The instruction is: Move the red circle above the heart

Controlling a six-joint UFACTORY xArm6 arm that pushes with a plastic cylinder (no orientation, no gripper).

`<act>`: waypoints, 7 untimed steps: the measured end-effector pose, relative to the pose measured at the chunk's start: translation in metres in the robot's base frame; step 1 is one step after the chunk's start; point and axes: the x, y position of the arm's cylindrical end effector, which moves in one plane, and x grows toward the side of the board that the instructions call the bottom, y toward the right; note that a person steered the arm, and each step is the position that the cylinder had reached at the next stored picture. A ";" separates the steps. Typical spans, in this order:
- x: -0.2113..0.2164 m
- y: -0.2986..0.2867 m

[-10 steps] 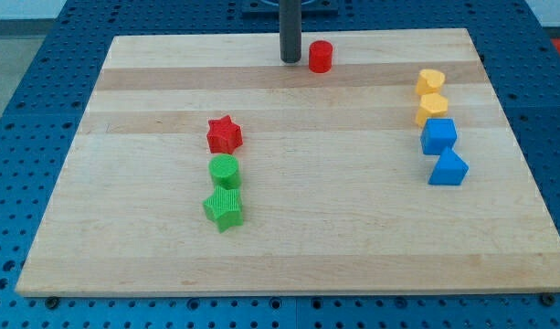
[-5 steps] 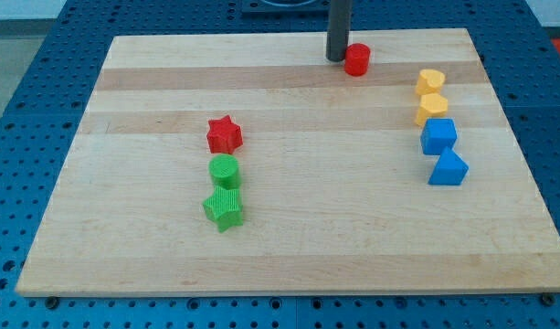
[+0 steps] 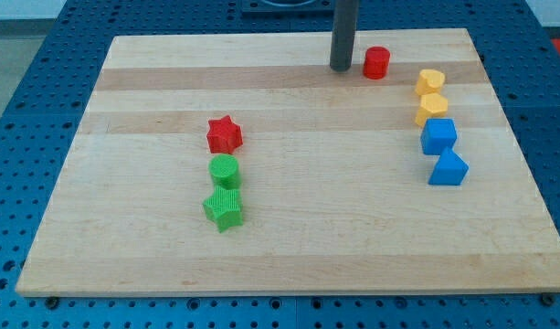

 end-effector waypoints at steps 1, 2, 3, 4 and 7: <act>0.012 0.000; 0.008 0.005; 0.000 0.012; -0.015 0.021; -0.015 0.047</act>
